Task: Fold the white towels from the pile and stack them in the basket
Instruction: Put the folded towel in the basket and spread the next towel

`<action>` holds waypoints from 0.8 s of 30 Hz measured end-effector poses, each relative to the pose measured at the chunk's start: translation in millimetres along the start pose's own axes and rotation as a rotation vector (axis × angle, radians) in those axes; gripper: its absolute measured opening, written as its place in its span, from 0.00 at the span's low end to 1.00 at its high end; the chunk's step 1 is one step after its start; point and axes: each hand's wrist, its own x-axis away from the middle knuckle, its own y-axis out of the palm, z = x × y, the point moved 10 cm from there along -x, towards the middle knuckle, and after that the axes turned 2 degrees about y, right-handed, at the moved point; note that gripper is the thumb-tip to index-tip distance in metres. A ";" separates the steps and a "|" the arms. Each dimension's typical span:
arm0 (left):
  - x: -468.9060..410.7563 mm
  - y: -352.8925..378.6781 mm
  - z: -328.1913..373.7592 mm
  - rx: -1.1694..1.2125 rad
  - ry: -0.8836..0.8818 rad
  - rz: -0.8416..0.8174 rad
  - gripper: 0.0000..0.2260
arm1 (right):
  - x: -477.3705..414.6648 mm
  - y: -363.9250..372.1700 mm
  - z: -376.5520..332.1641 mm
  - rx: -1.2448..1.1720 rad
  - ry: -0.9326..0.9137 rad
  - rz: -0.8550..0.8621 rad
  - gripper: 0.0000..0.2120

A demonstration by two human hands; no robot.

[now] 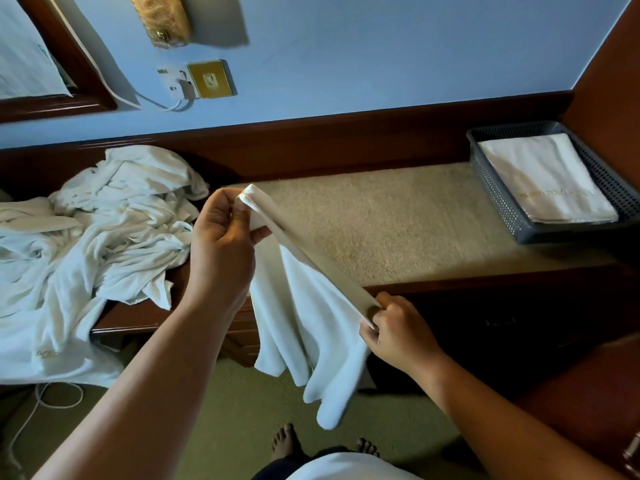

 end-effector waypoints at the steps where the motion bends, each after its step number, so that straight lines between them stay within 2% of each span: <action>1: -1.3 -2.9 -0.1 0.010 -0.001 0.014 0.14 | 0.2 6.7 4.6 0.031 0.023 -0.030 0.17; 5: -5.3 -13.1 -0.2 0.031 -0.001 0.041 0.14 | 1.8 6.5 16.7 0.003 0.042 0.015 0.15; 9: -8.2 -30.3 -1.8 0.055 -0.009 0.110 0.14 | -0.5 -11.6 14.5 -0.064 -0.042 0.134 0.07; 13: -10.9 -29.6 -5.2 0.043 -0.023 0.111 0.14 | -9.5 -11.4 29.2 0.000 -0.013 0.141 0.11; 20: -16.7 -16.1 -11.5 0.060 -0.044 0.086 0.13 | -15.0 10.3 76.3 0.127 0.275 -0.029 0.08; 24: -11.3 -15.2 -20.1 0.086 -0.092 0.096 0.13 | -3.0 40.8 113.2 0.248 0.469 -0.231 0.09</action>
